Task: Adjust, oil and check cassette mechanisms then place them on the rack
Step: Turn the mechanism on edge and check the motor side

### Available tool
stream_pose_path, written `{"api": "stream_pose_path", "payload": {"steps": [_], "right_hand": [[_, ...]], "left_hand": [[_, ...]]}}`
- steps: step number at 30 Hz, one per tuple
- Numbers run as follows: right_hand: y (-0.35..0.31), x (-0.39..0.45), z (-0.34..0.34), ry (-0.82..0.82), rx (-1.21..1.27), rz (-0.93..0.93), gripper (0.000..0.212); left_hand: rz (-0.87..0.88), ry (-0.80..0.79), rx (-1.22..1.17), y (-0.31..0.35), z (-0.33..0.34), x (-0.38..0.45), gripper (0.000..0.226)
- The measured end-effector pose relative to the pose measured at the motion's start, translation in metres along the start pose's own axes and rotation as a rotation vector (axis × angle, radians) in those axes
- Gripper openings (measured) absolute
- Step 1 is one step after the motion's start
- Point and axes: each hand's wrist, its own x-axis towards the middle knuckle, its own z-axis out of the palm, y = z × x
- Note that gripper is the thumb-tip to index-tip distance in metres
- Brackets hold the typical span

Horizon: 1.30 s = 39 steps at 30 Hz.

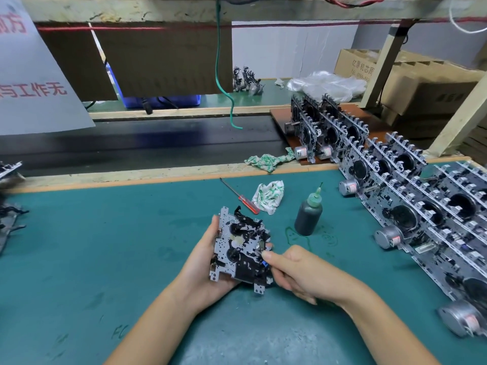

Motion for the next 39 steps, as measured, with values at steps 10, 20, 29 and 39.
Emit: {"api": "stream_pose_path", "payload": {"steps": [10,20,29,39], "right_hand": [[0.008,0.006,-0.010,0.180,0.279,-0.018,0.031],[0.009,0.005,-0.015,0.099,0.303,-0.068,0.037],[0.010,0.000,-0.010,0.664,-0.859,-0.132,0.019],[0.022,-0.029,0.001,0.415,-1.009,-0.498,0.049]], "left_hand": [[0.001,-0.078,-0.356,0.003,0.011,-0.015,0.087],[0.014,-0.136,-0.367,0.004,0.008,-0.015,0.087],[-0.110,-0.151,0.156,0.021,-0.010,-0.019,0.071],[-0.217,-0.107,0.552,0.028,-0.021,-0.019,0.089]]}}
